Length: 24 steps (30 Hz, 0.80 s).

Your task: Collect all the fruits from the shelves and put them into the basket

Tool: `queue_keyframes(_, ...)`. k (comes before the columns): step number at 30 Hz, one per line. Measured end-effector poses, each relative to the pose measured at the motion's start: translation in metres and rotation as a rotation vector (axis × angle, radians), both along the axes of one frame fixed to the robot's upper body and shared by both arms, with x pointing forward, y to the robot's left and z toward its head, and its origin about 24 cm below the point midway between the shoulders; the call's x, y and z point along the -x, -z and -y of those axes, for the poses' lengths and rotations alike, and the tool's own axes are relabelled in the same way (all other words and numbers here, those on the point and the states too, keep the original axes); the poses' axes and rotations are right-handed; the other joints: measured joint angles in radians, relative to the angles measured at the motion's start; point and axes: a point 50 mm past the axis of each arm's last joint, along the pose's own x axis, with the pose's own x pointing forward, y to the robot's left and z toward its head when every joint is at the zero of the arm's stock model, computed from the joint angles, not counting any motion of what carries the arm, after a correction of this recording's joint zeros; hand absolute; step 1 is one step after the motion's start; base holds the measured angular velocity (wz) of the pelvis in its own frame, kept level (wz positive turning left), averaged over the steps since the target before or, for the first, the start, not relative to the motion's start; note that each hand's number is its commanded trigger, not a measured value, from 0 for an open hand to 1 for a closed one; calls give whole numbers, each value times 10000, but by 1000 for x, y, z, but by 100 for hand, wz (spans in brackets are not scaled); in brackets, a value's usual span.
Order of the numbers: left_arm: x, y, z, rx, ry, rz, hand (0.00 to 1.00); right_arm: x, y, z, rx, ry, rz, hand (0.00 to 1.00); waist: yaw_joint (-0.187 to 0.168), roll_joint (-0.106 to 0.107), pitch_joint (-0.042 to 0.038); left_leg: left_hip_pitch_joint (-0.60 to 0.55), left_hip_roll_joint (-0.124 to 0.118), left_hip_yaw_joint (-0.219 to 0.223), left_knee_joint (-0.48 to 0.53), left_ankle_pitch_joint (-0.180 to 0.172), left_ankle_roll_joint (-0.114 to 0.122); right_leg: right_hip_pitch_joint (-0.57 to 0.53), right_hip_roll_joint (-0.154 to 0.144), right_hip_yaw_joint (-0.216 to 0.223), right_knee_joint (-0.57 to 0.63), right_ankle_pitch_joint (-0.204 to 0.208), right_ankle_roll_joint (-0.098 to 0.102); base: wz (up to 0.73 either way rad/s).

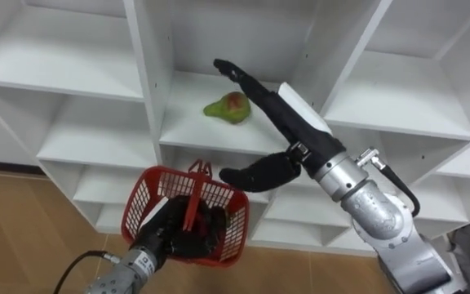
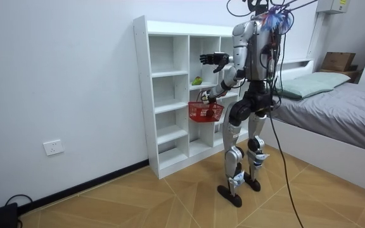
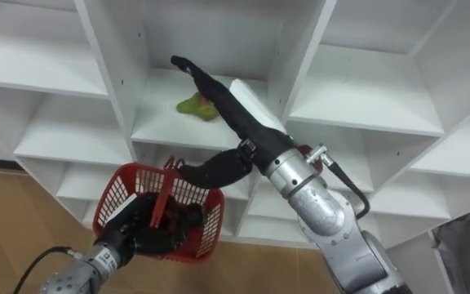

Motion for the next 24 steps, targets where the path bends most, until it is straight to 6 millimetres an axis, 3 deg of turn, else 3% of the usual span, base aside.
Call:
queue_keyframes(7, 0, 1, 0, -319, 238, -60, 100, -5, -1, 2, 7, 312, -5, 0, -5, -29, 20, 5, -16, -90, -41, 0, 0, 103, -13, -125, -121, -6, 10, 5)
queue_keyframes(16, 1, 2, -8, -488, 103, -336, 100, -25, -6, 16, 351, 1135, 136, 0, 130, -232, 169, -19, -44, -212, -75, -1, 0, 145, -35, -239, -138, -37, 34, 4)
queue_keyframes(24, 3, 4, -12, -608, 57, -532, 100, -43, -14, 30, 159, 2325, 593, 0, 223, -273, 151, -85, -85, -500, 10, -1, 2, 166, -79, -505, -106, -56, 58, 10)
